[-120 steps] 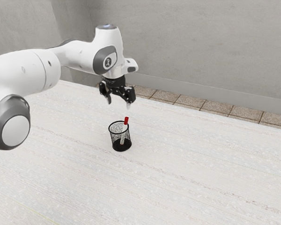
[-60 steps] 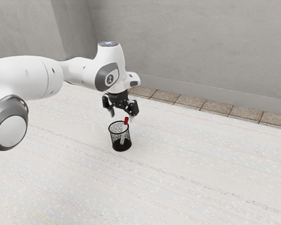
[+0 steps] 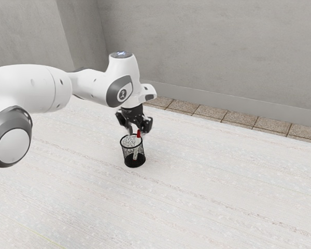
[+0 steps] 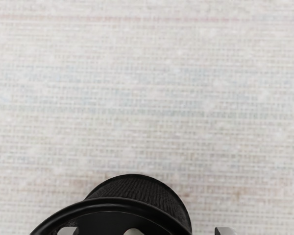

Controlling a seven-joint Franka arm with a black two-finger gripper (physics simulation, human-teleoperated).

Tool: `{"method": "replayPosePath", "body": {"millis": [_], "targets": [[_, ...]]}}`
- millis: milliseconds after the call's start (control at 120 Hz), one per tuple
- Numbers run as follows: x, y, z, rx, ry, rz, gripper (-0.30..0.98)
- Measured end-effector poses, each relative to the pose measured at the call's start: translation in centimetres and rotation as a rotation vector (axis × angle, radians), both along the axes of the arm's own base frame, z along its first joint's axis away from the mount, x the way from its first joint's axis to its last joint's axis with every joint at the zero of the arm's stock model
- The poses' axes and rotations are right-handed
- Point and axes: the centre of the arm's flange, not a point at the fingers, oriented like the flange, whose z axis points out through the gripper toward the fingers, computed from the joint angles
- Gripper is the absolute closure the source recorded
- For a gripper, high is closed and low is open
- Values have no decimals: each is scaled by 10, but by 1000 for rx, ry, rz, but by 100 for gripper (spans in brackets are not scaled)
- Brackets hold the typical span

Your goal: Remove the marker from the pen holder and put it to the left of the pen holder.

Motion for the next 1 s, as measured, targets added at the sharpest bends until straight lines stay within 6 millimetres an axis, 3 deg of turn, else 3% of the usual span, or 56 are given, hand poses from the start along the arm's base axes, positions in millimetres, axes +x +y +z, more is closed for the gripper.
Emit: {"method": "replayPosePath", "body": {"millis": [150,333,417,558,658,733,867,1000], "targets": [[0,-1,3,0,-9,-3,62],[-3,4,19,3,-29,5,72],[-12,10,45,0,-54,15,74],[-30,17,112,6,-123,24,75],[-34,37,134,29,-140,44,75],[-36,68,134,42,-131,80,75],[-37,133,109,53,-81,149,75],[-33,155,84,49,-38,153,76]]}}
